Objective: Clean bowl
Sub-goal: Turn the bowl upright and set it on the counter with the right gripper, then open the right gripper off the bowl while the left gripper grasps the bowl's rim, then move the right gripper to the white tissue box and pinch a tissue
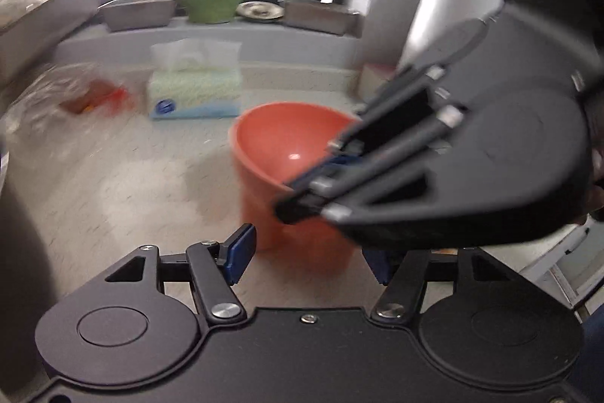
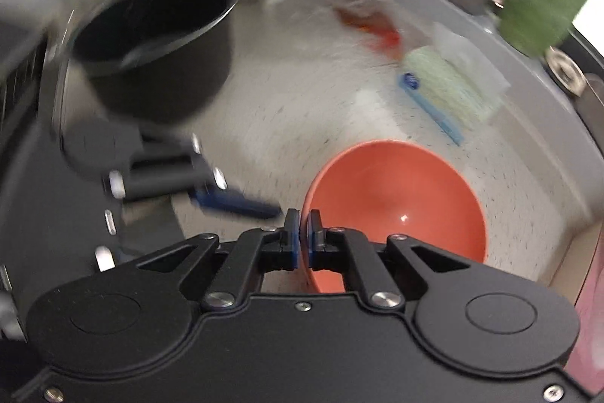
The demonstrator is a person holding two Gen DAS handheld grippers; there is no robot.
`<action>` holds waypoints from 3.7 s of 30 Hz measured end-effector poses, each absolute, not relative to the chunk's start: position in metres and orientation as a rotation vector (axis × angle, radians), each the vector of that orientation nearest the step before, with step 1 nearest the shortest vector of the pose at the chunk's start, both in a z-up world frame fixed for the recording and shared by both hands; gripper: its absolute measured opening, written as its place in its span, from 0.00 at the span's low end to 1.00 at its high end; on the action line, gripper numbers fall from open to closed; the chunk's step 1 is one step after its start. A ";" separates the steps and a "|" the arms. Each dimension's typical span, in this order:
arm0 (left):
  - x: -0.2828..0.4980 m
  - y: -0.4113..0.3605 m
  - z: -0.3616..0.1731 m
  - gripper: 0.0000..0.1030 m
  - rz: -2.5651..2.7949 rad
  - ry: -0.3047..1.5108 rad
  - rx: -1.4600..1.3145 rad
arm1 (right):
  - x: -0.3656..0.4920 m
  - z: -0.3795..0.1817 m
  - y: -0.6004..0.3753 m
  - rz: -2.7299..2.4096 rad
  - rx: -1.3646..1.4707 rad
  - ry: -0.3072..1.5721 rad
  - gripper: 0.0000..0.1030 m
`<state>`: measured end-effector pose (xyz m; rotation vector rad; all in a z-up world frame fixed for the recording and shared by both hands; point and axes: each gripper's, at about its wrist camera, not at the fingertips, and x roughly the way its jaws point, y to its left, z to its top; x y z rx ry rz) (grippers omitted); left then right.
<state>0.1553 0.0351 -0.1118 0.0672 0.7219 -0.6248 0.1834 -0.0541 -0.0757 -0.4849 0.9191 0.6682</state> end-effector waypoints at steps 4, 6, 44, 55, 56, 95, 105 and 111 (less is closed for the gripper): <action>0.144 0.045 -0.104 0.59 -0.662 0.707 0.113 | 0.170 -0.077 -0.055 0.717 -0.566 0.862 0.06; 0.144 0.046 -0.100 0.60 -0.665 0.695 0.135 | 0.164 -0.075 -0.060 0.744 -0.596 0.822 0.11; 0.249 -0.021 -0.107 0.12 -0.502 1.029 0.204 | 0.157 -0.042 -0.224 0.313 -0.111 0.808 0.36; 0.244 -0.029 -0.107 0.13 -0.457 1.002 0.225 | 0.175 -0.047 -0.215 0.291 -0.162 0.852 0.37; 0.244 -0.029 -0.107 0.13 -0.454 1.002 0.221 | 0.177 -0.045 -0.214 0.290 -0.178 0.845 0.37; 0.251 -0.025 -0.108 0.13 -0.373 1.026 0.133 | 0.325 -0.046 -0.186 0.375 -0.376 0.646 0.59; 0.252 -0.024 -0.107 0.14 -0.353 1.037 0.121 | 0.389 -0.059 -0.143 0.633 -0.619 0.556 0.59; 0.249 -0.025 -0.105 0.14 -0.334 1.035 0.128 | 0.422 -0.086 -0.104 0.714 -0.721 0.617 0.43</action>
